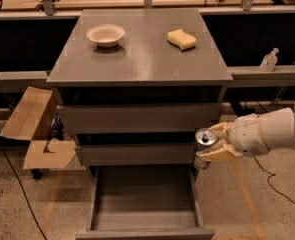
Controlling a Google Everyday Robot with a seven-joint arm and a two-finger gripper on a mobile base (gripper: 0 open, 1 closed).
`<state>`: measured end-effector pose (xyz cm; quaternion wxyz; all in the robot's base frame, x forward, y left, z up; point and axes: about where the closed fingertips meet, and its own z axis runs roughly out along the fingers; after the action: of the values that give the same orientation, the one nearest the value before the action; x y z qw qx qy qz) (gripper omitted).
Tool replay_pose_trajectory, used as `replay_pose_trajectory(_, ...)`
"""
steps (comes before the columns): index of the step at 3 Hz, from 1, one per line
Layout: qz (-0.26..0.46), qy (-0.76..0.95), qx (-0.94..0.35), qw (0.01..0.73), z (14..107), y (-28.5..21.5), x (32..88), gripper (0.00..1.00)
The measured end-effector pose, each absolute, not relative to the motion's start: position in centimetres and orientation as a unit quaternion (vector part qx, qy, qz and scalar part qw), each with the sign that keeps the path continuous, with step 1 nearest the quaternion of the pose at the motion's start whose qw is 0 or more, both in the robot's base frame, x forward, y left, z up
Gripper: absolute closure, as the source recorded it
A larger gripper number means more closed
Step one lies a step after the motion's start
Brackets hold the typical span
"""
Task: Pick redbull can from bottom drawer and place on counter
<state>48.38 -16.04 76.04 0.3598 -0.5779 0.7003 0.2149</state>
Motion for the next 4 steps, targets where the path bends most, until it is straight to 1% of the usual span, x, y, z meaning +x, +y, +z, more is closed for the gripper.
replay_pose_trajectory(2,0.204,0.699,-0.575,0.373,76.8,-16.0,49.4,1.00)
replay_pose_trajectory(3,0.174,0.691,-0.583,0.391,80.8,-16.2,51.5,1.00)
replay_pose_trajectory(4,0.124,0.685,-0.598,0.398,86.6,-16.6,53.6,1.00)
